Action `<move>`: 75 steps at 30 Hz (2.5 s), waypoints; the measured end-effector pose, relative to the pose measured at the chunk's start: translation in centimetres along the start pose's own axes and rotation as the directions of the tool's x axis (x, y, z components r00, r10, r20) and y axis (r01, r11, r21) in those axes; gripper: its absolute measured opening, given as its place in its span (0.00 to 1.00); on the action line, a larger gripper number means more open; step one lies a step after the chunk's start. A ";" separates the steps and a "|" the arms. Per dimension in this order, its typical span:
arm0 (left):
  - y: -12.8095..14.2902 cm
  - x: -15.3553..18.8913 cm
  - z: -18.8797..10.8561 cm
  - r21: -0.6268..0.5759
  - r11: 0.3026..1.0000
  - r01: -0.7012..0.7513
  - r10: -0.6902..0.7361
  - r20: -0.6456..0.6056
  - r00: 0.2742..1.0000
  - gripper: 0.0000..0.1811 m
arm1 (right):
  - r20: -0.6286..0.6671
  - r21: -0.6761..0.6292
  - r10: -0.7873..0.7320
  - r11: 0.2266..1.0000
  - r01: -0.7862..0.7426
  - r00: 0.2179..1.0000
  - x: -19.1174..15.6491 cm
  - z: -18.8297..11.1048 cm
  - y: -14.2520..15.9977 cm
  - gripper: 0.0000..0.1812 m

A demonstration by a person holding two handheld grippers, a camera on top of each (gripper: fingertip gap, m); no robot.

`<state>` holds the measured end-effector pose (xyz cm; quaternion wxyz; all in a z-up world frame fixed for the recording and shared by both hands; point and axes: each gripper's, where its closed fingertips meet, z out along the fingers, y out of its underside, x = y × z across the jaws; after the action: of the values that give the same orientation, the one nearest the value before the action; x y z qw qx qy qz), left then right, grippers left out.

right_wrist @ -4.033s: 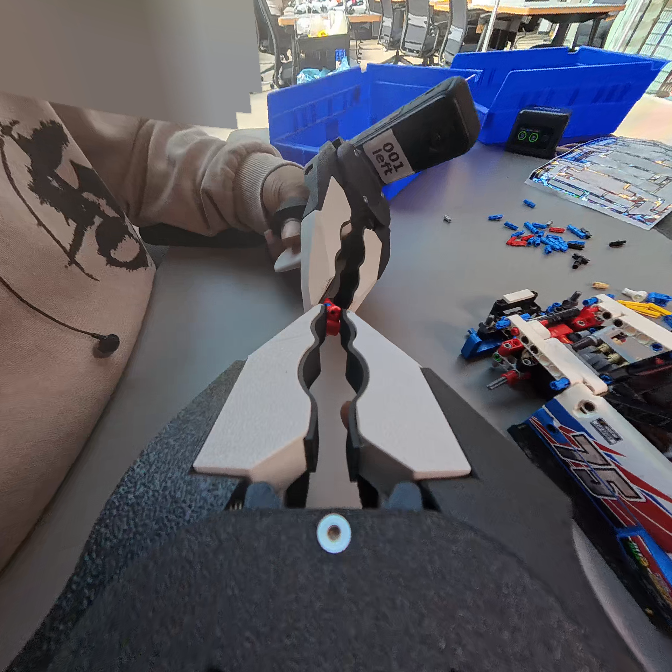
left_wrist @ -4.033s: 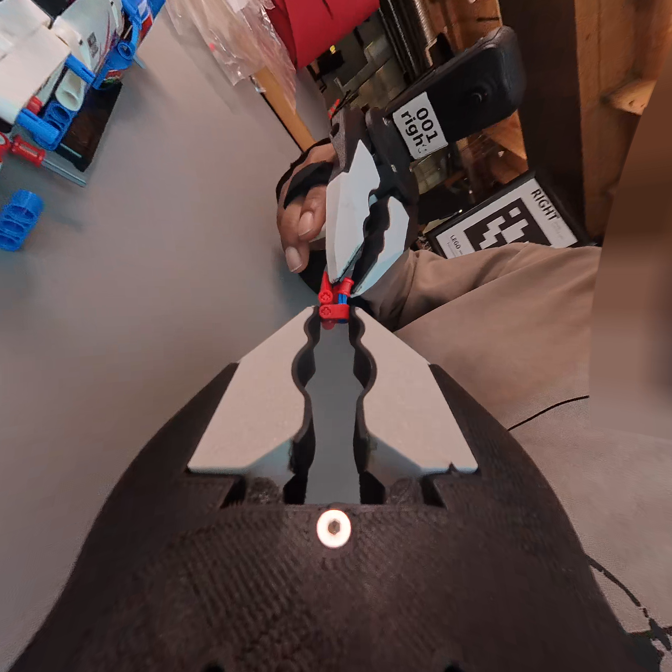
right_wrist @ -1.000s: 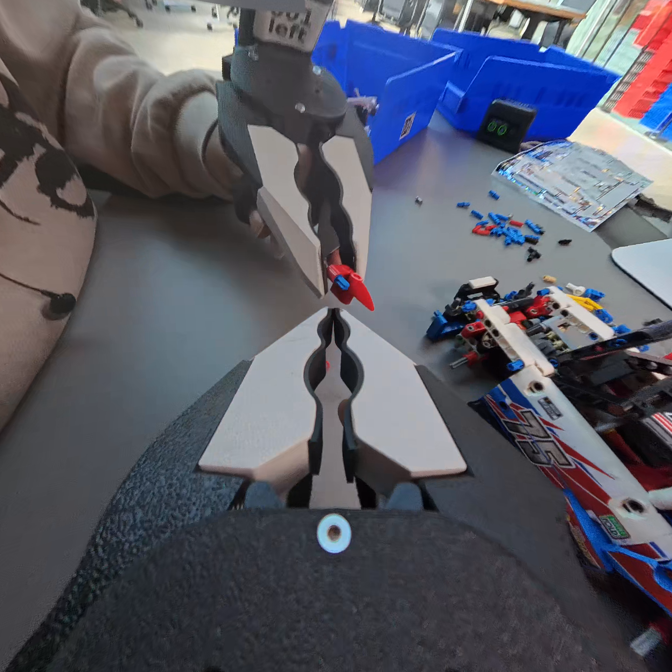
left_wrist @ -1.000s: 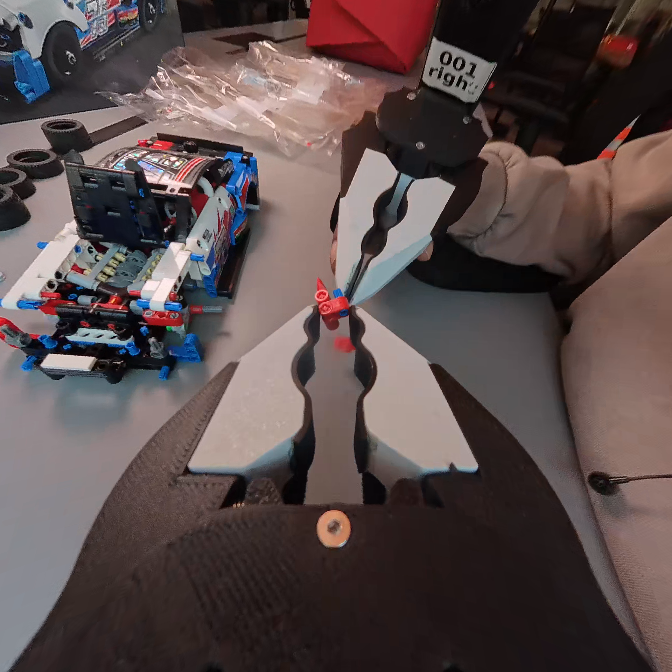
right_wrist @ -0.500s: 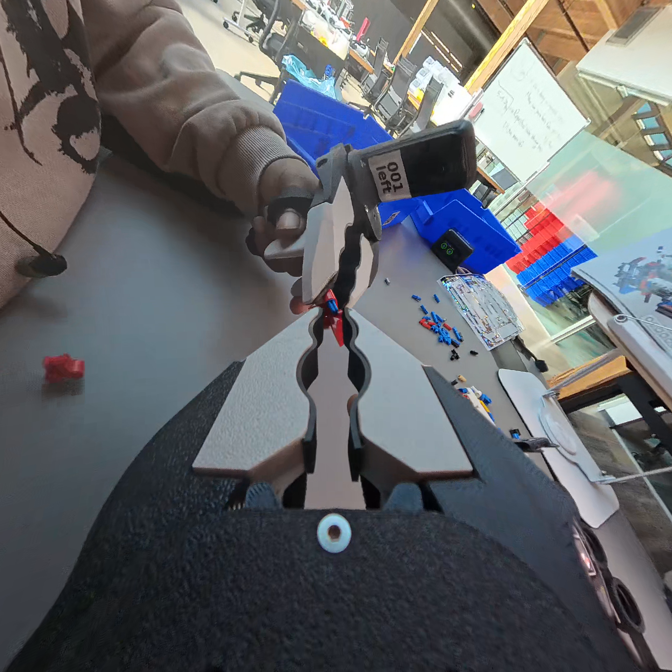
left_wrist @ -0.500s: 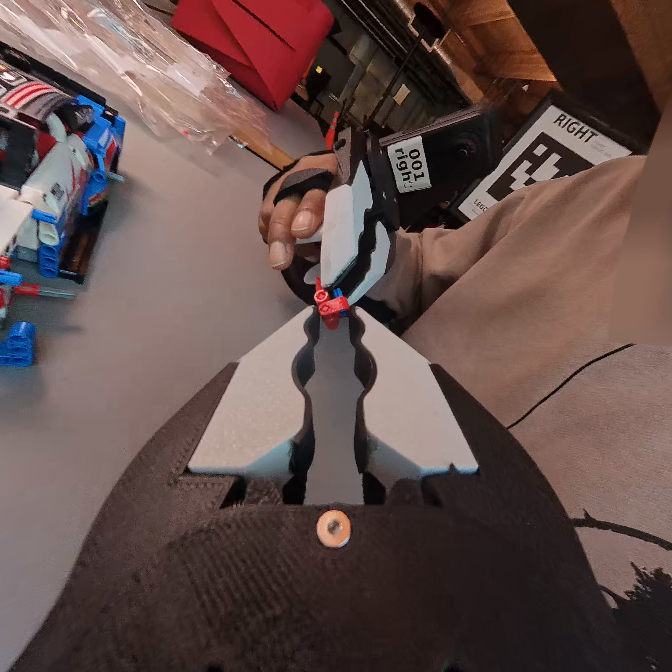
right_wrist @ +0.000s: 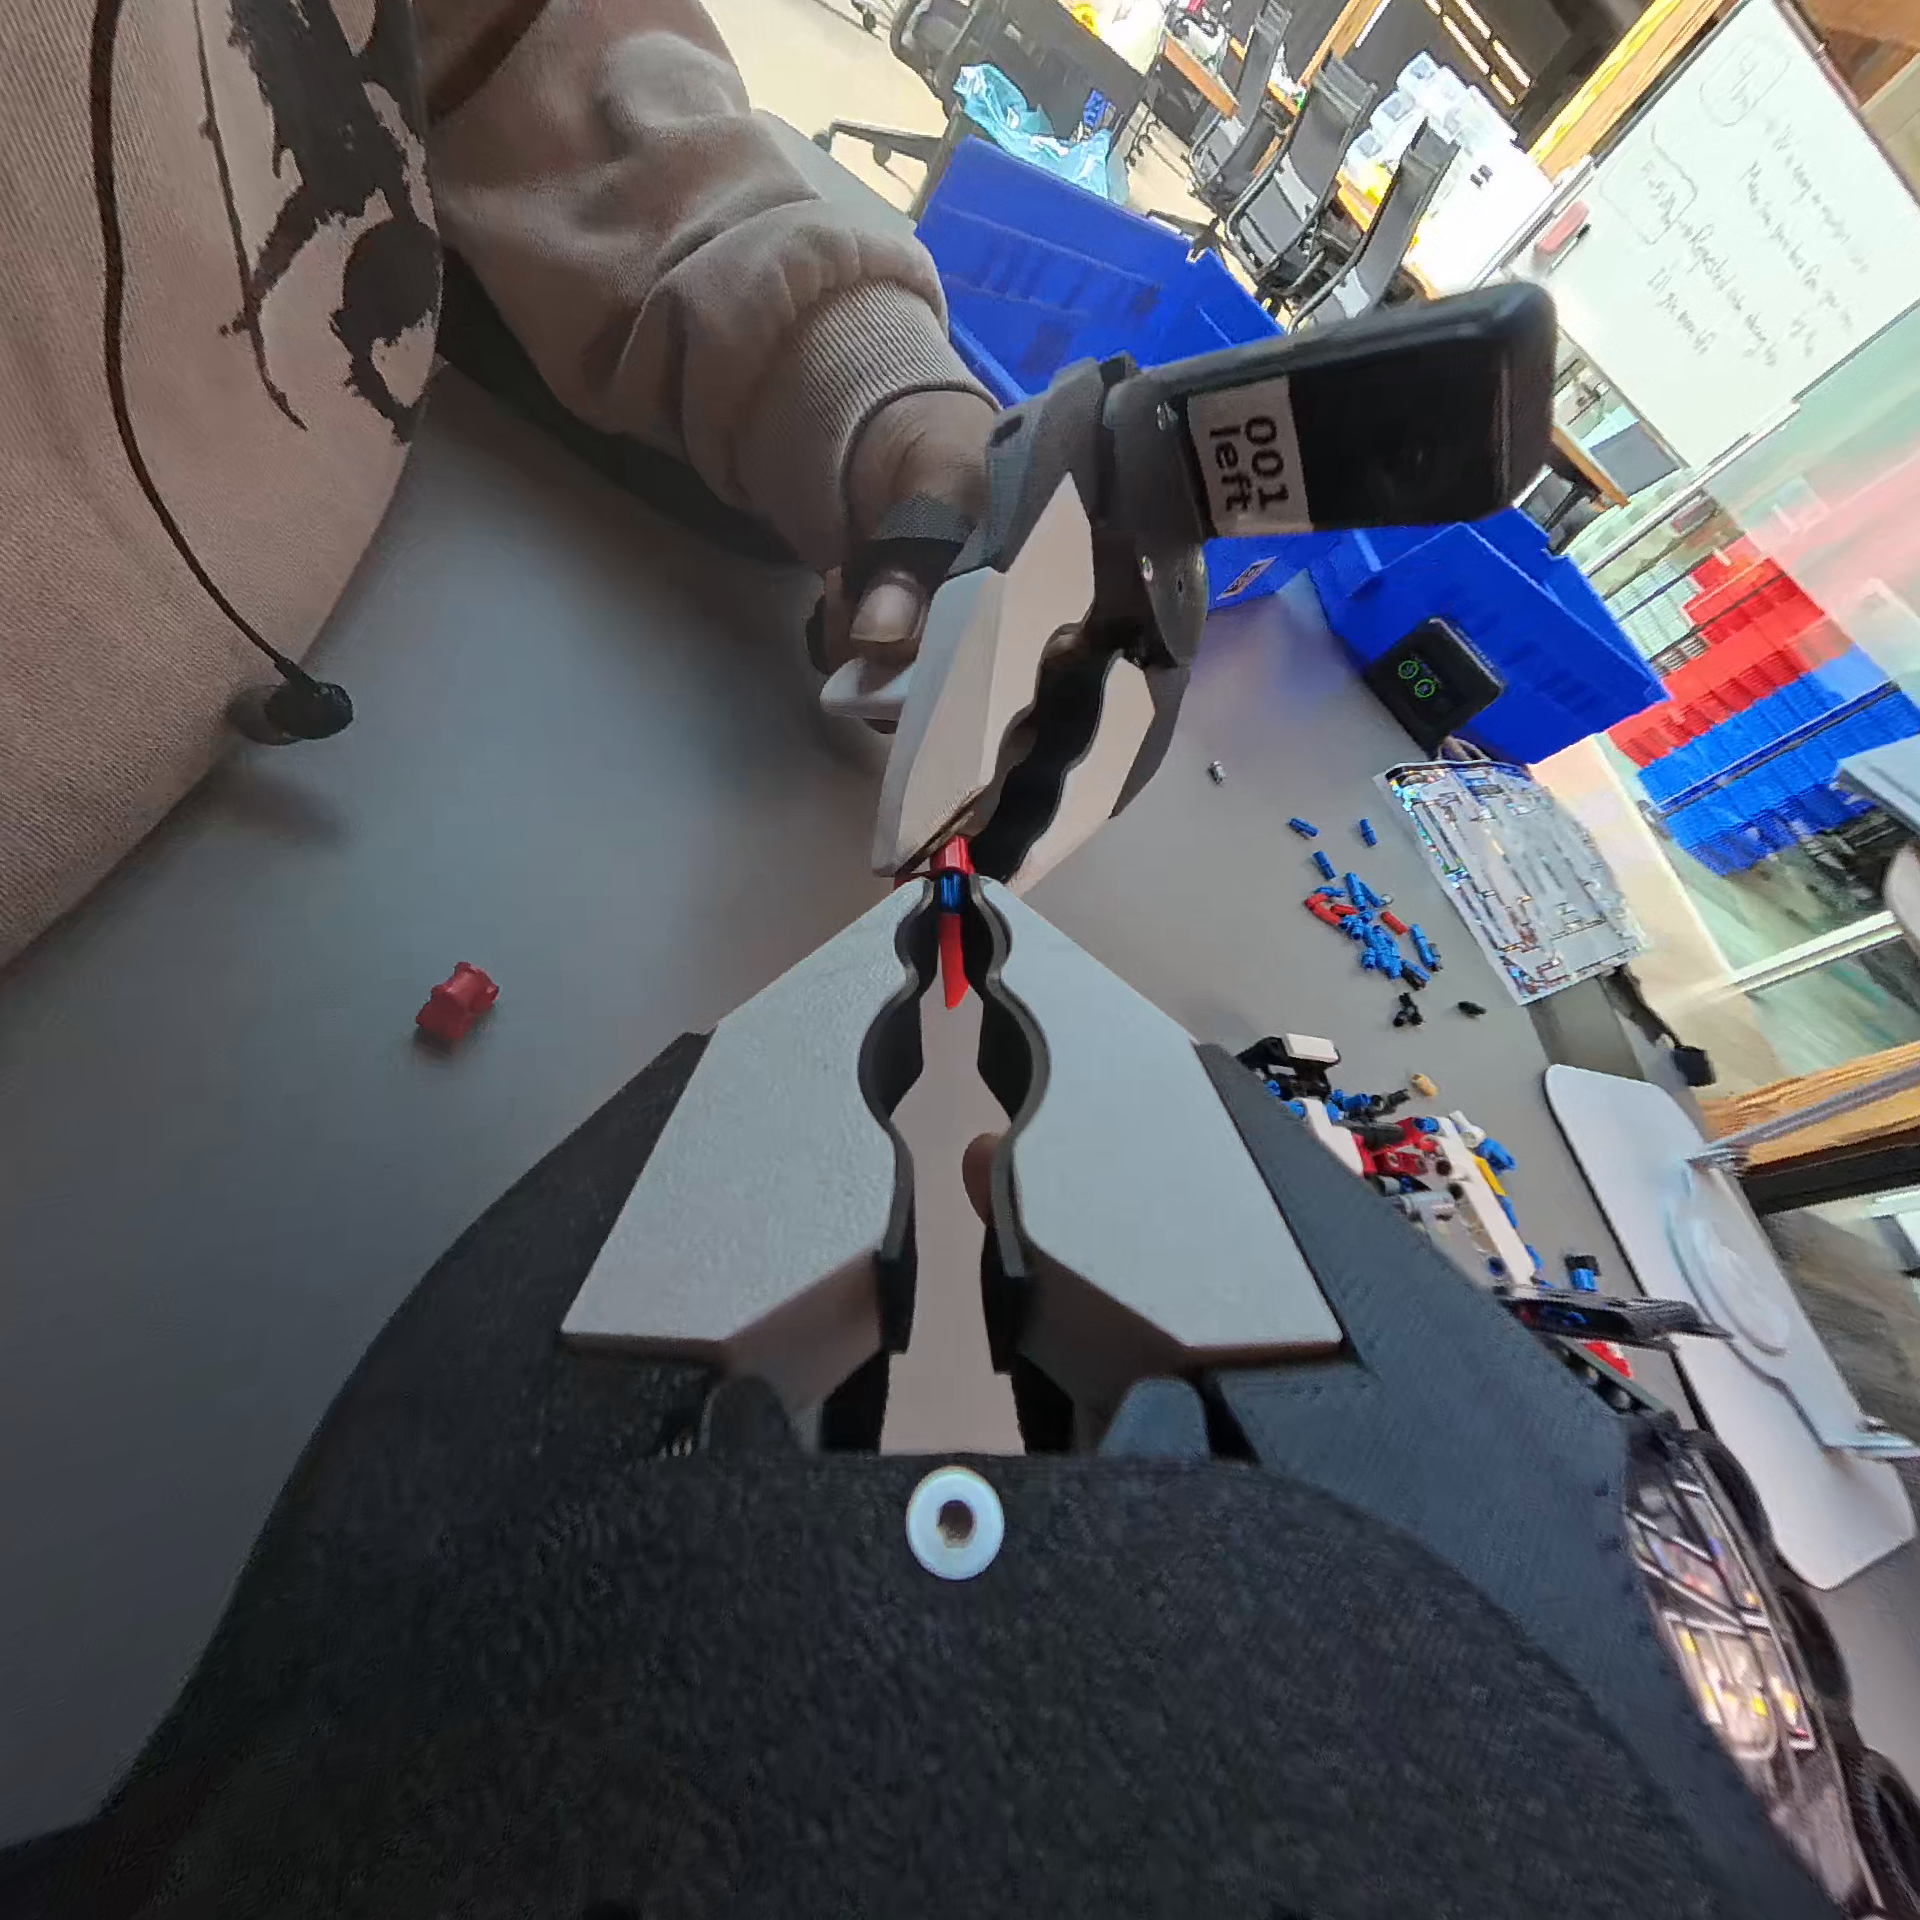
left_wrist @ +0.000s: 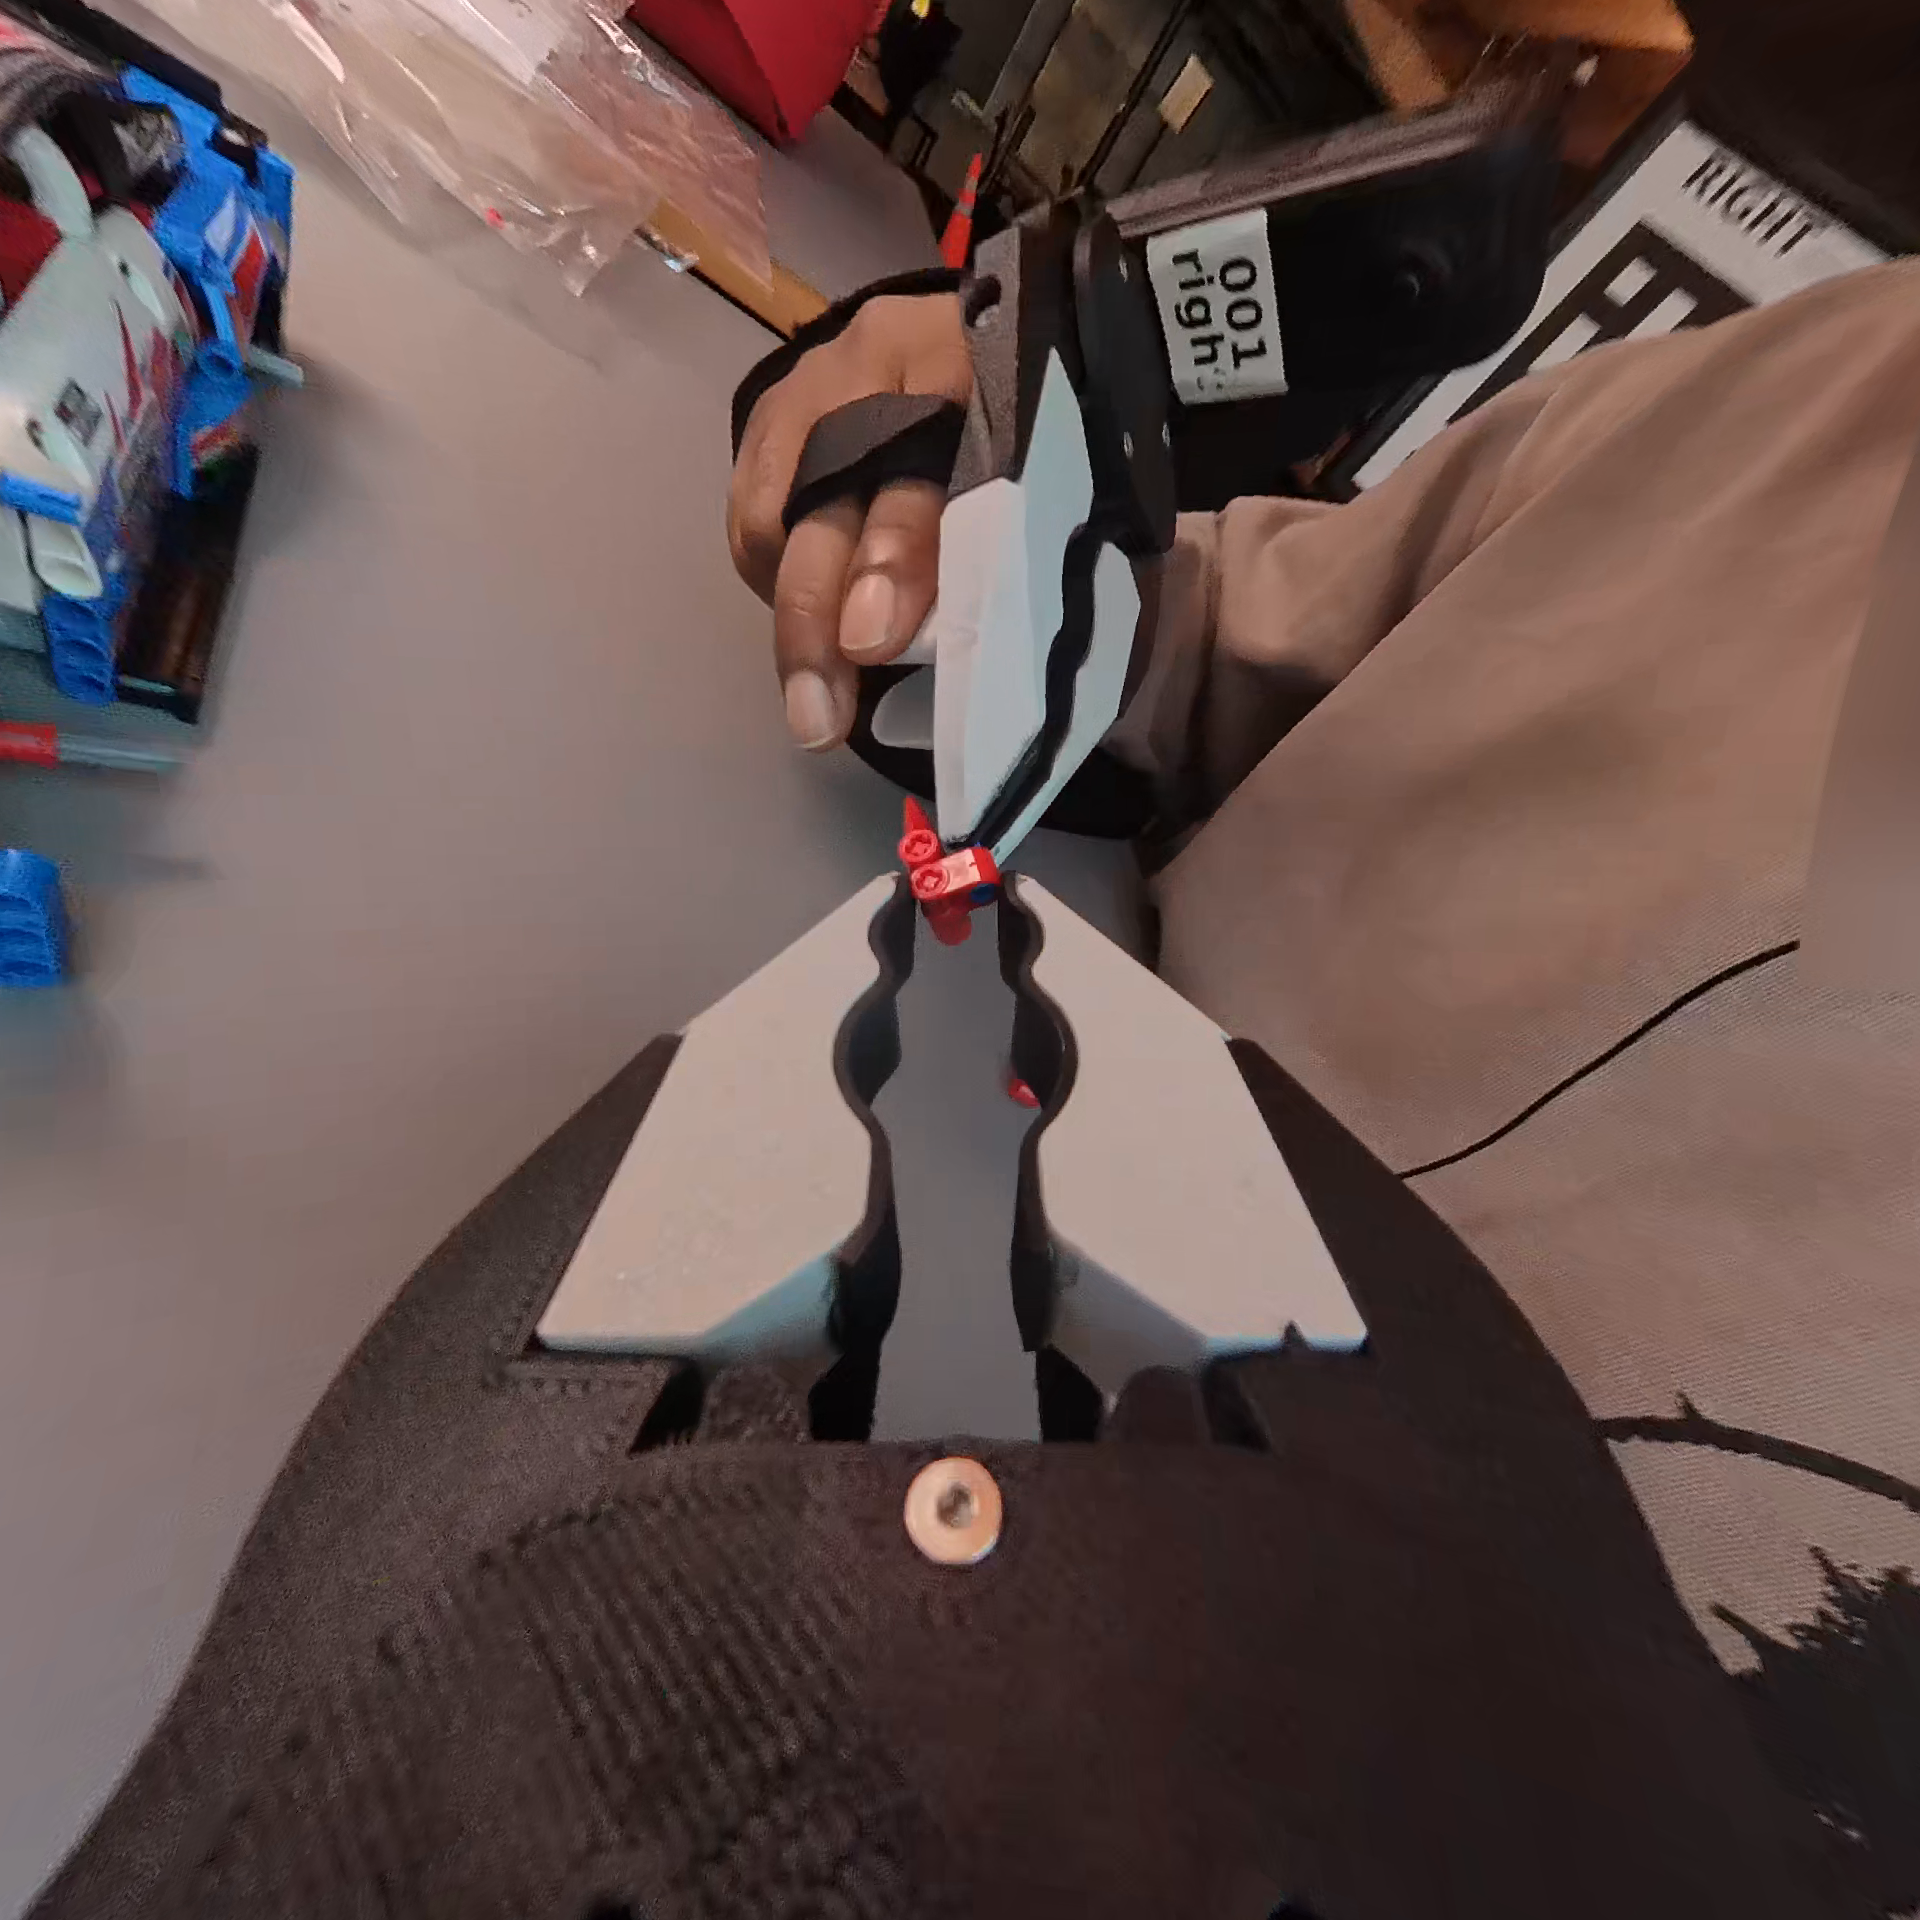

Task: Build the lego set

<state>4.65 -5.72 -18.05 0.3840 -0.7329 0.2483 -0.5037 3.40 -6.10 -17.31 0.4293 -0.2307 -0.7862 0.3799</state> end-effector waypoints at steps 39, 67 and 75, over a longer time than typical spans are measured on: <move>-1.5 2.4 0.1 0.057 0.924 0.377 -0.344 -0.304 0.888 0.07 | -0.098 -0.056 -0.368 0.930 0.364 0.925 -0.1 -1.0 -2.4 0.01; -3.1 2.0 -0.7 0.112 0.965 -0.237 0.227 0.095 0.969 0.08 | -0.073 0.066 0.039 0.997 -0.034 0.997 1.8 -2.3 -3.3 0.04; -3.0 2.5 -0.5 0.120 0.972 -0.203 0.197 0.057 0.979 0.08 | -0.110 -0.005 -0.162 0.987 0.163 0.981 1.4 -1.8 -3.2 0.04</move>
<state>5.07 -5.98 -14.14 0.4833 -0.6899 0.2801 -0.4604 4.02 -6.32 -13.48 0.5022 -0.1855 -0.7767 0.3318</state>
